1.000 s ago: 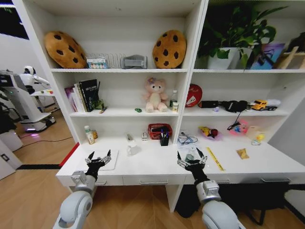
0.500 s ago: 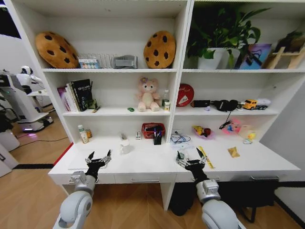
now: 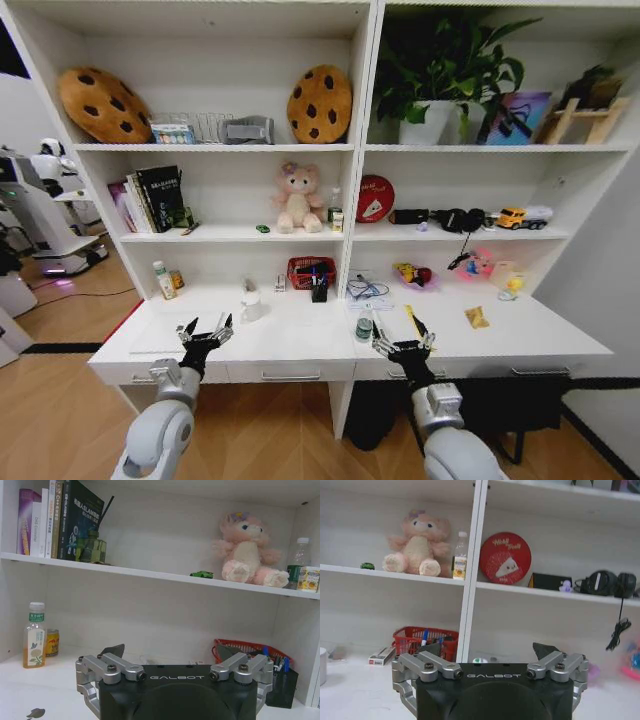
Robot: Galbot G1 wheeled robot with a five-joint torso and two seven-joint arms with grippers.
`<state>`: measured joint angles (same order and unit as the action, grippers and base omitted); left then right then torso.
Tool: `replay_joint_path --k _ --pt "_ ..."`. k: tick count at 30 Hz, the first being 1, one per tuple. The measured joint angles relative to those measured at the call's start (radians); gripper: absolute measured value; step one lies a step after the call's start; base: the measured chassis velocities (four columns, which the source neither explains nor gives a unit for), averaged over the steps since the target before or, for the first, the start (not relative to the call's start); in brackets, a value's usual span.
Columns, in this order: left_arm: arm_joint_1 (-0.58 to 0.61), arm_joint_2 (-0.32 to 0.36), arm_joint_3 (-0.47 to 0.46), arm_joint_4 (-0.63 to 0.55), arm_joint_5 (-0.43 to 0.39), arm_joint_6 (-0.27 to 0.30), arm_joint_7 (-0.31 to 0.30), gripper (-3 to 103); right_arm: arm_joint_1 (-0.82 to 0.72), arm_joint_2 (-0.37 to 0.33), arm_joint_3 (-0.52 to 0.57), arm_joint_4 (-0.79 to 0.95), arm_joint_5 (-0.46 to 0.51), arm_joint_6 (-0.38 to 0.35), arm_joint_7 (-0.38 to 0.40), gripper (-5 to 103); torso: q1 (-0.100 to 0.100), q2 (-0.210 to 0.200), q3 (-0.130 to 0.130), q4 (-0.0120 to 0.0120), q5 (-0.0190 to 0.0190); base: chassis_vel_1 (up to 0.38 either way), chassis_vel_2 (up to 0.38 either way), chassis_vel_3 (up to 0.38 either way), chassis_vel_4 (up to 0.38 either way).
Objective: Organize the objects on the table.
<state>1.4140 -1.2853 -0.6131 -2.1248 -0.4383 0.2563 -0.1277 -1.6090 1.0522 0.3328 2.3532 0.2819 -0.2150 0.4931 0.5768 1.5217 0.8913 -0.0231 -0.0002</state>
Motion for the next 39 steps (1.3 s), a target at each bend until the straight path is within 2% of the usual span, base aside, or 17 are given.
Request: replay_joint_path --k 1,3,6,9,20,23,25,26,30,32,36,39 --pt "0.000 0.000 0.000 0.000 0.000 0.000 0.000 100 0.000 0.000 0.000 0.000 0.000 0.000 0.000 100 0.000 0.000 0.000 0.0000 0.0000 0.000 0.000 0.000 0.000" --pt "0.000 0.000 0.000 0.000 0.000 0.000 0.000 100 -0.011 0.010 -0.004 0.019 0.085 -0.036 0.028 100 0.000 0.000 0.000 0.0002 0.0001 0.000 0.000 0.000 0.000" --pt "0.000 0.000 0.000 0.000 0.000 0.000 0.000 100 -0.009 0.012 -0.004 0.032 0.134 -0.062 0.043 100 0.000 0.000 0.000 0.0001 0.0001 0.000 0.000 0.000 0.000" --pt "0.000 0.000 0.000 0.000 0.000 0.000 0.000 100 0.017 0.004 0.009 0.052 0.244 -0.125 0.099 100 0.000 0.000 0.000 0.0002 0.0002 0.000 0.000 0.000 0.000" --pt "0.000 0.000 0.000 0.000 0.000 0.000 0.000 100 0.090 -0.025 0.066 -0.012 0.302 -0.198 0.155 100 0.000 0.000 0.000 0.0001 0.0003 0.000 0.000 0.000 0.000" --pt "0.000 0.000 0.000 0.000 0.000 0.000 0.000 100 0.134 -0.041 0.093 -0.066 0.347 -0.208 0.116 100 0.000 0.000 0.000 0.0001 0.0004 0.000 0.000 0.000 0.000" --pt "0.000 0.000 0.000 0.000 0.000 0.000 0.000 100 0.194 -0.073 0.139 -0.137 0.433 -0.233 -0.014 100 0.000 0.000 0.000 0.0001 0.0003 0.000 0.000 0.000 0.000" --pt "0.000 0.000 0.000 0.000 0.000 0.000 0.000 100 0.214 -0.083 0.150 -0.156 0.466 -0.250 -0.044 100 0.000 0.000 0.000 0.0001 0.0003 0.000 0.000 0.000 0.000" --pt "0.000 0.000 0.000 0.000 0.000 0.000 0.000 100 0.259 -0.100 0.158 -0.189 0.525 -0.291 -0.076 100 0.000 0.000 0.000 0.0002 0.0003 0.000 0.000 0.000 0.000" --pt "0.000 0.000 0.000 0.000 0.000 0.000 0.000 100 0.288 -0.106 0.153 -0.208 0.563 -0.335 -0.075 100 0.000 0.000 0.000 0.0002 0.0003 0.000 0.000 0.000 0.000" --pt "0.000 0.000 0.000 0.000 0.000 0.000 0.000 100 0.308 -0.106 0.152 -0.239 0.569 -0.409 -0.093 100 0.000 0.000 0.000 0.0000 0.0002 0.000 0.000 0.000 0.000" --pt "0.000 0.000 0.000 0.000 0.000 0.000 0.000 100 0.328 -0.105 0.152 -0.277 0.544 -0.427 -0.121 100 0.000 0.000 0.000 0.0000 0.0003 0.000 0.000 0.000 0.000"
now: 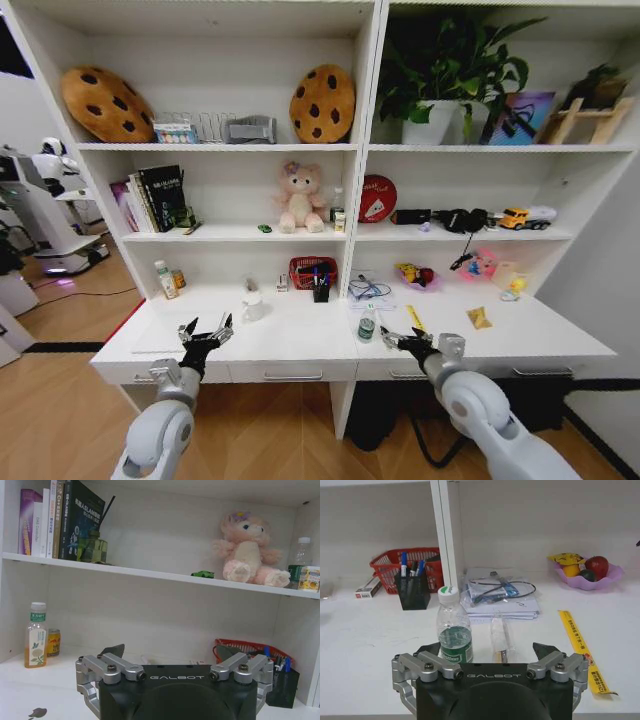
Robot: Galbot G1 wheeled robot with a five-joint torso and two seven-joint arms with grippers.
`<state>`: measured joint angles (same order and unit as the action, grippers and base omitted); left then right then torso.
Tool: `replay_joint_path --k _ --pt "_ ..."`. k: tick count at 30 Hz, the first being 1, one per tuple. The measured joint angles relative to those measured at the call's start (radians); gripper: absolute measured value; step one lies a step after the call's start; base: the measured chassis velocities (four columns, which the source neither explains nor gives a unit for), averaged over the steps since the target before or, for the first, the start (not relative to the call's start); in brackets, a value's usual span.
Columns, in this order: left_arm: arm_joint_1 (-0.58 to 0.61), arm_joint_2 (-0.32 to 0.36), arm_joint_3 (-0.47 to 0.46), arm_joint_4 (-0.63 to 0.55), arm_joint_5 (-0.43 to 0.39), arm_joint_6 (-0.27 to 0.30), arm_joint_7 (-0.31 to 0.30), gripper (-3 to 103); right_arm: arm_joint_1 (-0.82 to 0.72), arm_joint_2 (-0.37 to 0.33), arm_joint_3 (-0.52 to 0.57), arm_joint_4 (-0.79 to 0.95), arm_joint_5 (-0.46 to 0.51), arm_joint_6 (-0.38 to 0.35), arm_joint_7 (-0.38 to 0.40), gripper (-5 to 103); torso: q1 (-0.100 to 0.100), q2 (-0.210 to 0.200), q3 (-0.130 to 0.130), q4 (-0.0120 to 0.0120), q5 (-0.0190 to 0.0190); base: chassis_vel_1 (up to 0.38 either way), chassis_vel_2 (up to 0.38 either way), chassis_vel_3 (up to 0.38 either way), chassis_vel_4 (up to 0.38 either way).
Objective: Organize the objects on the table.
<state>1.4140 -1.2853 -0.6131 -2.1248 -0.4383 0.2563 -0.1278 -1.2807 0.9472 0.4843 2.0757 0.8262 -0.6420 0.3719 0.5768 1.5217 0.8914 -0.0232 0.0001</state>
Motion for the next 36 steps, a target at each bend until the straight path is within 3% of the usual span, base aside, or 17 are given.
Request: replay_joint_path --k 2,5,9,11,19,21,36 --pt "0.000 0.000 0.000 0.000 0.000 0.000 0.000 100 0.019 0.000 -0.003 -0.035 -0.025 -0.006 -0.029 100 0.000 0.000 0.000 0.0000 -0.0001 0.000 0.000 0.000 0.000" --pt "0.000 0.000 0.000 0.000 0.000 0.000 0.000 100 0.097 -0.005 -0.025 -0.149 -0.119 -0.006 -0.136 100 0.000 0.000 0.000 0.0002 0.0001 0.000 0.000 0.000 0.000" --pt "0.000 0.000 0.000 0.000 0.000 0.000 0.000 100 0.150 -0.011 -0.037 -0.208 -0.136 0.002 -0.209 100 0.000 0.000 0.000 0.0002 0.0001 0.000 0.000 0.000 0.000" --pt "0.000 0.000 0.000 0.000 0.000 0.000 0.000 100 0.206 -0.021 -0.047 -0.270 -0.153 0.015 -0.314 100 0.000 0.000 0.000 0.0002 -0.0001 0.000 0.000 0.000 0.000" --pt "0.000 0.000 0.000 0.000 0.000 0.000 0.000 100 0.281 -0.031 -0.069 -0.362 -0.129 0.017 -0.464 100 0.000 0.000 0.000 0.0002 -0.0001 0.000 0.000 0.000 0.000" --pt "0.000 0.000 0.000 0.000 0.000 0.000 0.000 100 0.297 -0.031 -0.079 -0.395 -0.127 0.016 -0.536 100 0.000 0.000 0.000 0.0002 -0.0001 0.000 0.000 0.000 0.000" --pt "0.000 0.000 0.000 0.000 0.000 0.000 0.000 100 0.361 -0.007 -0.133 -0.493 -0.156 0.033 -0.597 100 0.000 0.000 0.000 0.0001 -0.0001 0.000 0.000 0.000 0.000"
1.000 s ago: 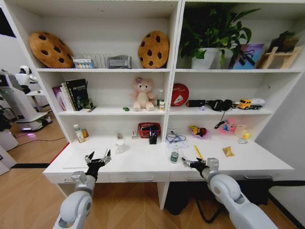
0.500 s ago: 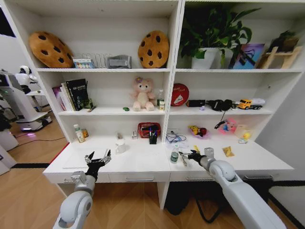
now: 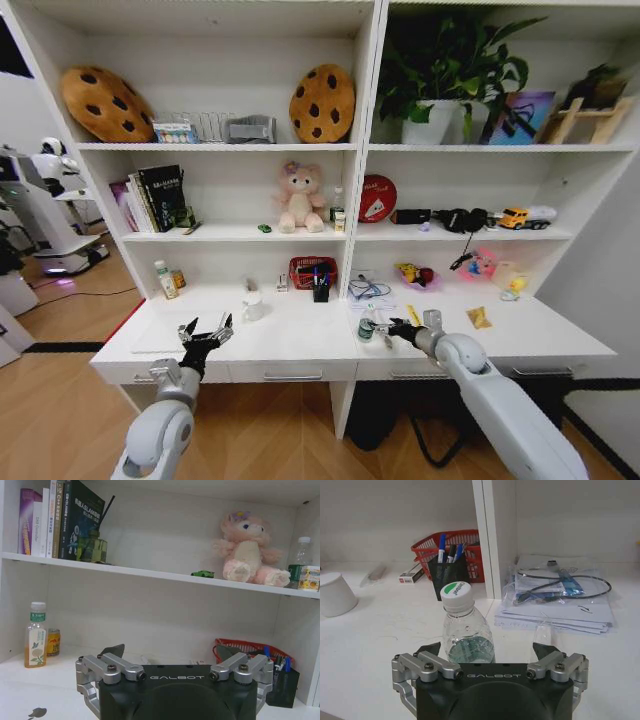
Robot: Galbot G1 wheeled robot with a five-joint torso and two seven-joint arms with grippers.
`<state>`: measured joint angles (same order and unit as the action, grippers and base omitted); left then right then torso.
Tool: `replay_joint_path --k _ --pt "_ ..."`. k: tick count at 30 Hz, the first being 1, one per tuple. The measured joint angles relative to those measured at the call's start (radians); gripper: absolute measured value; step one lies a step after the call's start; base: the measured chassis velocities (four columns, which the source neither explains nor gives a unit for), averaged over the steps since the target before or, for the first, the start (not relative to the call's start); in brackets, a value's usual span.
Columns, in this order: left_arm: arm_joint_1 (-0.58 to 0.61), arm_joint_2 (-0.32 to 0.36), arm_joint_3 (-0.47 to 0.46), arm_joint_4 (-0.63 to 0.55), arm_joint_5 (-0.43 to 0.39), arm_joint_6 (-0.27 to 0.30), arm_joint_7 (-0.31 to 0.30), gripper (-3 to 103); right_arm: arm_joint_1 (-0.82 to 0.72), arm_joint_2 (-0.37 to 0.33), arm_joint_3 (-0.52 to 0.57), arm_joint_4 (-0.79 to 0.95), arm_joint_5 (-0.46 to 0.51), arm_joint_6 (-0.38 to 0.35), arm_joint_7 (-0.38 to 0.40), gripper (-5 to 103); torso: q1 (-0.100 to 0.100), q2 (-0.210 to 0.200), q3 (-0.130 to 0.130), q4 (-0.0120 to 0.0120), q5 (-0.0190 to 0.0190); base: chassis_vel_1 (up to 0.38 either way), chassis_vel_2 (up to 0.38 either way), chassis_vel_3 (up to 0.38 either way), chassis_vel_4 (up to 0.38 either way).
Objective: Organize the objects on the table.
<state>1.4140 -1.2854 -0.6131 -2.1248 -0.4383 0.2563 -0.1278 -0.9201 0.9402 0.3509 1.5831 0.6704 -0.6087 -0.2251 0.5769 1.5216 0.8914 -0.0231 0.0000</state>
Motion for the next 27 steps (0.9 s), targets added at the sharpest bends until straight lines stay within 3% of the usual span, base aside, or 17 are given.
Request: replay_joint_path --k 19,22,23,26,27 --pt "0.000 0.000 0.000 0.000 0.000 0.000 0.000 100 0.072 0.043 -0.085 -0.086 -0.055 0.067 -0.010 101 0.000 0.000 0.000 0.0001 0.0000 0.000 0.000 0.000 0.000" --pt "0.000 0.000 0.000 0.000 0.000 0.000 0.000 100 0.078 0.058 -0.089 -0.109 -0.076 0.089 -0.026 88 0.000 0.000 0.000 0.0000 0.0000 0.000 0.000 0.000 0.000" --pt "0.000 0.000 0.000 0.000 0.000 0.000 0.000 100 0.078 0.058 -0.089 -0.109 -0.076 0.089 -0.026 88 0.000 0.000 0.000 0.0000 0.0000 0.000 0.000 0.000 0.000" --pt "0.000 0.000 0.000 0.000 0.000 0.000 0.000 100 0.083 0.071 -0.088 -0.127 -0.087 0.094 -0.043 71 0.000 0.000 0.000 0.0001 0.0000 0.000 0.000 0.000 0.000" --pt "0.000 0.000 0.000 0.000 0.000 0.000 0.000 100 0.083 0.071 -0.088 -0.127 -0.087 0.094 -0.043 71 0.000 0.000 0.000 0.0001 0.0000 0.000 0.000 0.000 0.000"
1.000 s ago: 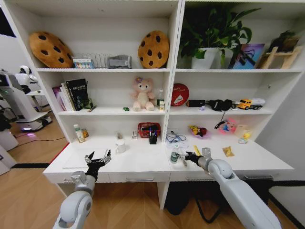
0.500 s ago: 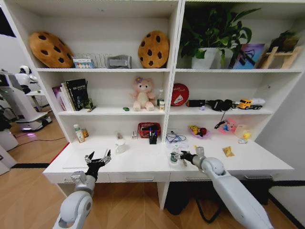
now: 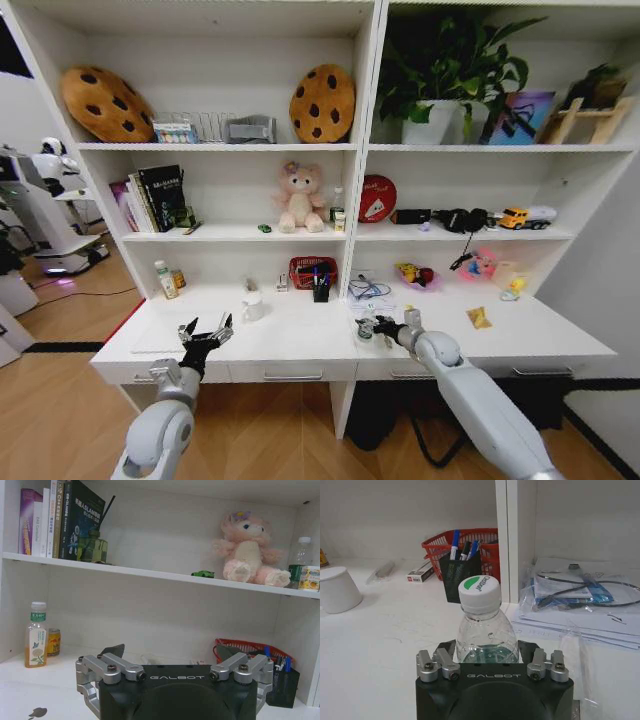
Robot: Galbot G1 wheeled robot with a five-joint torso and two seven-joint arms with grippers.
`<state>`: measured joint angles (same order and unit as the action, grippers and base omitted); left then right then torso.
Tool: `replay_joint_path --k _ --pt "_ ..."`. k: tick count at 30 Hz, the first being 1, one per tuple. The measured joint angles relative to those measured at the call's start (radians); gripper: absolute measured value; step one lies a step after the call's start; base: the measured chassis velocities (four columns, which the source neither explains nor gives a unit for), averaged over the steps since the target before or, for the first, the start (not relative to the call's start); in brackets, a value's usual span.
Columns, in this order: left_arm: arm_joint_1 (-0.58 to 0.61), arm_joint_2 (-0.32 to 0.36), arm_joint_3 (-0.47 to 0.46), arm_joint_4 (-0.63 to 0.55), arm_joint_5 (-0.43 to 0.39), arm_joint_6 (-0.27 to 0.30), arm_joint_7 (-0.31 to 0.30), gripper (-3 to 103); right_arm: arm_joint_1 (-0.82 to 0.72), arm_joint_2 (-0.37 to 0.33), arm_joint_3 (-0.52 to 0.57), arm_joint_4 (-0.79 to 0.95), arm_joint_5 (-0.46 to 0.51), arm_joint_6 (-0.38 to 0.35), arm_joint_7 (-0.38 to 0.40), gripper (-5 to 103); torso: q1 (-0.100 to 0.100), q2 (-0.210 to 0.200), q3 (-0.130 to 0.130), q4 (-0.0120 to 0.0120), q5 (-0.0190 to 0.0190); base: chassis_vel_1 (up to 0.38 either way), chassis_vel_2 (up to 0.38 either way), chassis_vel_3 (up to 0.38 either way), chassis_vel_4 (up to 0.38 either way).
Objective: Organize the objects on the table.
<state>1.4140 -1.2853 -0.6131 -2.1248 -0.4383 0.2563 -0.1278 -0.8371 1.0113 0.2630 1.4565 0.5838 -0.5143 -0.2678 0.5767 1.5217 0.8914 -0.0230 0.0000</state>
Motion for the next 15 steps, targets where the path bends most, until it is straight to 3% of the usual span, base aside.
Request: replay_joint_path --k 6,15 --pt "0.000 0.000 0.000 0.000 0.000 0.000 0.000 100 -0.001 0.012 0.005 -0.015 -0.010 0.021 -0.017 44 0.000 0.000 0.000 0.0000 0.0000 0.000 0.000 0.000 0.000" --pt "0.000 0.000 0.000 0.000 0.000 0.000 0.000 100 -0.051 0.009 0.026 0.053 -0.033 0.064 0.029 28 0.000 0.000 0.000 -0.0001 0.0004 0.000 0.000 0.000 0.000"
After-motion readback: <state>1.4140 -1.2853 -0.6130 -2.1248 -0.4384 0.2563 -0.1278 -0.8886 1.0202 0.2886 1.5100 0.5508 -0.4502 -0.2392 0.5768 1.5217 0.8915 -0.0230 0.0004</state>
